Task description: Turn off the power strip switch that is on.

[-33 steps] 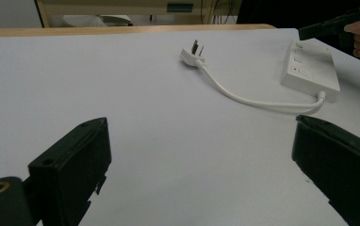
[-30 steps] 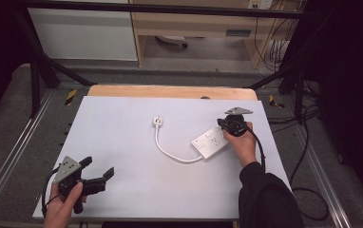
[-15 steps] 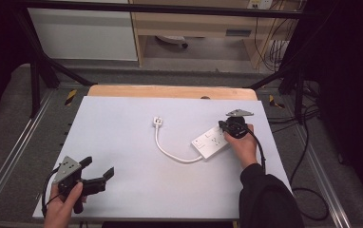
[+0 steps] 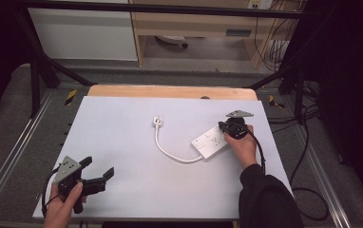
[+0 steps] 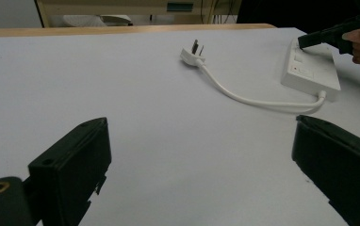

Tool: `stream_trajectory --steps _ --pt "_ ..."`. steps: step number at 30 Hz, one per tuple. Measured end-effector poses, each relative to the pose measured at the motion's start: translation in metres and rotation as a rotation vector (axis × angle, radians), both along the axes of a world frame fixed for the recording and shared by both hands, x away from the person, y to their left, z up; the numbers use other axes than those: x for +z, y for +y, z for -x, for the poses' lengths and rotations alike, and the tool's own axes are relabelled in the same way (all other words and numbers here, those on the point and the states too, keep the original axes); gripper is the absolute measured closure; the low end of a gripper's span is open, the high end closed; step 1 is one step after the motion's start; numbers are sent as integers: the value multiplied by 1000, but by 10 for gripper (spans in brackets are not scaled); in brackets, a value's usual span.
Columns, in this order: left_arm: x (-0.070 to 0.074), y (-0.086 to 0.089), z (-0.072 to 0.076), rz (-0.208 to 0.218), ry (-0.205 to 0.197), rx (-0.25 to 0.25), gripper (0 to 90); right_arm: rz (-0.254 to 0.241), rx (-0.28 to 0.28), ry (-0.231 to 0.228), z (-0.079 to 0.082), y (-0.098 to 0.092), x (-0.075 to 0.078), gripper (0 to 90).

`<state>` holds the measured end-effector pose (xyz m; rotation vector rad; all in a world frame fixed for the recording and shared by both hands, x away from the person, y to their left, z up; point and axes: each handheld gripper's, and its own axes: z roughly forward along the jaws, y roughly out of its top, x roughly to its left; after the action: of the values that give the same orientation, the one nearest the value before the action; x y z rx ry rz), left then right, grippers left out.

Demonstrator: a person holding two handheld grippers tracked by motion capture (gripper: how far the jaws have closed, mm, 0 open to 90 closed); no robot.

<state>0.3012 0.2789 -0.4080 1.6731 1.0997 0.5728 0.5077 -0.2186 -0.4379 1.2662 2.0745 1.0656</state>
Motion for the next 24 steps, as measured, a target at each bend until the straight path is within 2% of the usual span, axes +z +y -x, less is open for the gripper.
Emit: stream_trajectory --steps 24 --pt "0 0 0 -1 1 3 52 -4 12 -4 1 0 -1 900"
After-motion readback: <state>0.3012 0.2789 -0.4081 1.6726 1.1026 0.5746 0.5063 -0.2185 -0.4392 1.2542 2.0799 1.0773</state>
